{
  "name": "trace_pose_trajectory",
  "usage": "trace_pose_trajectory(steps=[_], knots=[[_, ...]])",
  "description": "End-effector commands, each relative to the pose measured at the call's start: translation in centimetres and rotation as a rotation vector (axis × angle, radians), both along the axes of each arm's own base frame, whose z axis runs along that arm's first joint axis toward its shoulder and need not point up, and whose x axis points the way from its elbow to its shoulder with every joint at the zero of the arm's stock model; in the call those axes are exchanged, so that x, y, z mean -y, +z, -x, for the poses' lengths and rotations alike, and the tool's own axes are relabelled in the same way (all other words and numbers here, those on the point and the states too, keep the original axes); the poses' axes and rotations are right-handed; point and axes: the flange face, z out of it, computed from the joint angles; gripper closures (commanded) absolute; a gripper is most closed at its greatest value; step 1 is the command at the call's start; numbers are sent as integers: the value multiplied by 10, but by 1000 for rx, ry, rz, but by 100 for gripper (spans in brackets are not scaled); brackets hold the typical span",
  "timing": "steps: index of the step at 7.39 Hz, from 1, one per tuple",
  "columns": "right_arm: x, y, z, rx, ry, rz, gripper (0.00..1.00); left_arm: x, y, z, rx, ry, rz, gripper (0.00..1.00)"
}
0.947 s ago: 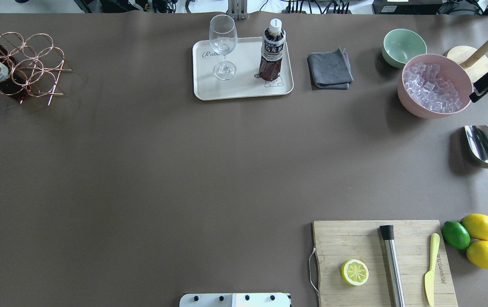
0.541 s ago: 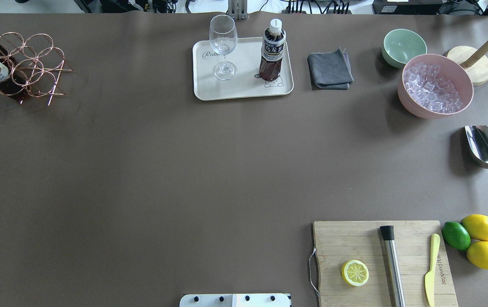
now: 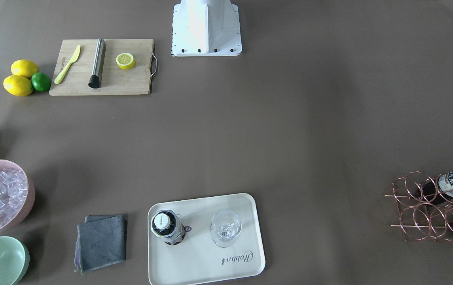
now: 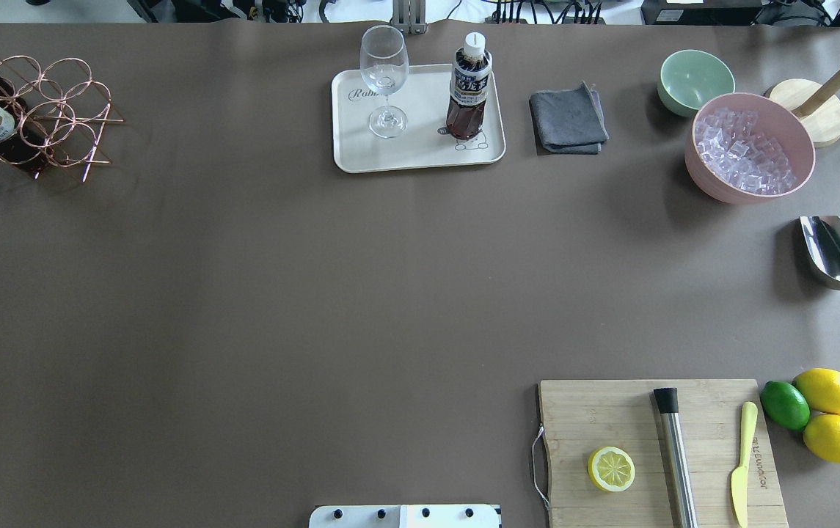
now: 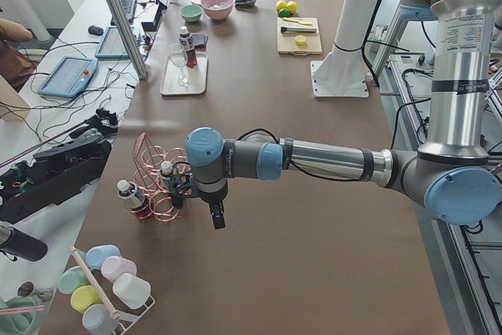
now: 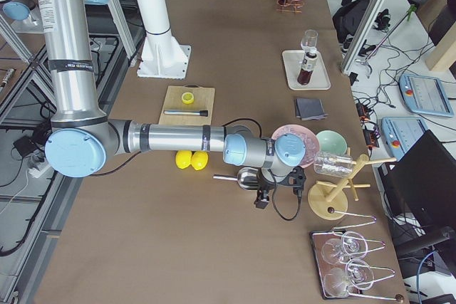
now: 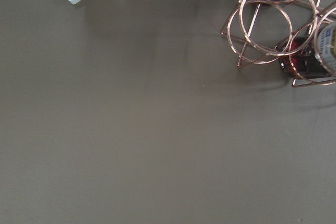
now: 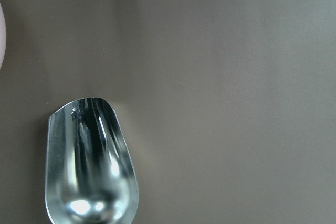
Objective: Take tea from basket to plate
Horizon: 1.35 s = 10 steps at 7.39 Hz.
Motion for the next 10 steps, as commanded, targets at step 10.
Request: trace_pose_trajectory(steps=[10], knots=[[-5,9,-23,-44,31,-22,0,-47,41,-3,11,193,-224,3]])
